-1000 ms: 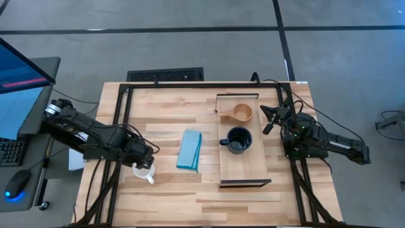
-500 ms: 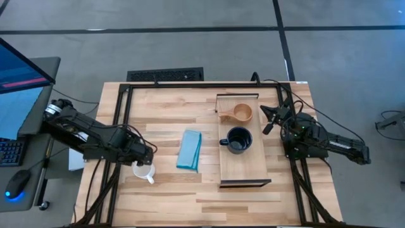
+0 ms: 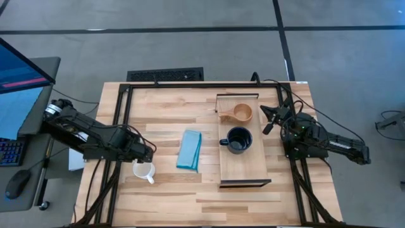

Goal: Stack small to large cups/mugs on shelf
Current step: Put the white mug on the shelf

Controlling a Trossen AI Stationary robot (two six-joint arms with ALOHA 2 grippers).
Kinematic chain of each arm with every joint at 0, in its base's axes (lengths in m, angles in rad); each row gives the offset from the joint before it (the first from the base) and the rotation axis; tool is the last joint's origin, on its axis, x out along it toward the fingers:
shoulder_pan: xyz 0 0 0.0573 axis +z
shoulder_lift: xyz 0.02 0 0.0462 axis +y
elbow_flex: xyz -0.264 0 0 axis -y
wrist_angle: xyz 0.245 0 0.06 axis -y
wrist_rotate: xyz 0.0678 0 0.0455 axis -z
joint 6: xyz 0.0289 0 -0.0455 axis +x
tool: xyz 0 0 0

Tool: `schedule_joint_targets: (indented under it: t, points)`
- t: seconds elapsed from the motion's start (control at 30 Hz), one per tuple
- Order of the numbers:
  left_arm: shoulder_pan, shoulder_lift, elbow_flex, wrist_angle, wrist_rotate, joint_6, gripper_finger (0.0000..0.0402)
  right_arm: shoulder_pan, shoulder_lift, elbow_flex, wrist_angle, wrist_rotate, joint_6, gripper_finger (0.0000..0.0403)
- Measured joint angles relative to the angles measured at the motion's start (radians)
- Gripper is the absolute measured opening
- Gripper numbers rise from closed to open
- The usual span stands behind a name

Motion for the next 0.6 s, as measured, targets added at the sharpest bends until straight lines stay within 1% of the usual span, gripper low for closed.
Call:
schedule_joint_targets:
  t: [0.27, 0.37, 0.47, 0.6]
  points:
    - [0.000, 0.006, 0.000, 0.001, -0.015, 0.024, 0.0183, 0.000, 0.000, 0.000, 0.000, 0.000, 0.000, 0.0024]
    - [0.000, 0.043, 0.000, 0.001, -0.006, 0.053, 0.0183, 0.000, 0.000, 0.000, 0.000, 0.000, 0.000, 0.0026]
    - [0.000, 0.094, 0.000, 0.001, 0.039, 0.122, 0.0183, 0.000, 0.000, 0.000, 0.000, 0.000, 0.000, 0.0027]
    - [0.001, 0.149, 0.000, -0.015, 0.043, 0.167, 0.0183, 0.001, 0.000, 0.000, 0.000, 0.000, 0.001, 0.0024]
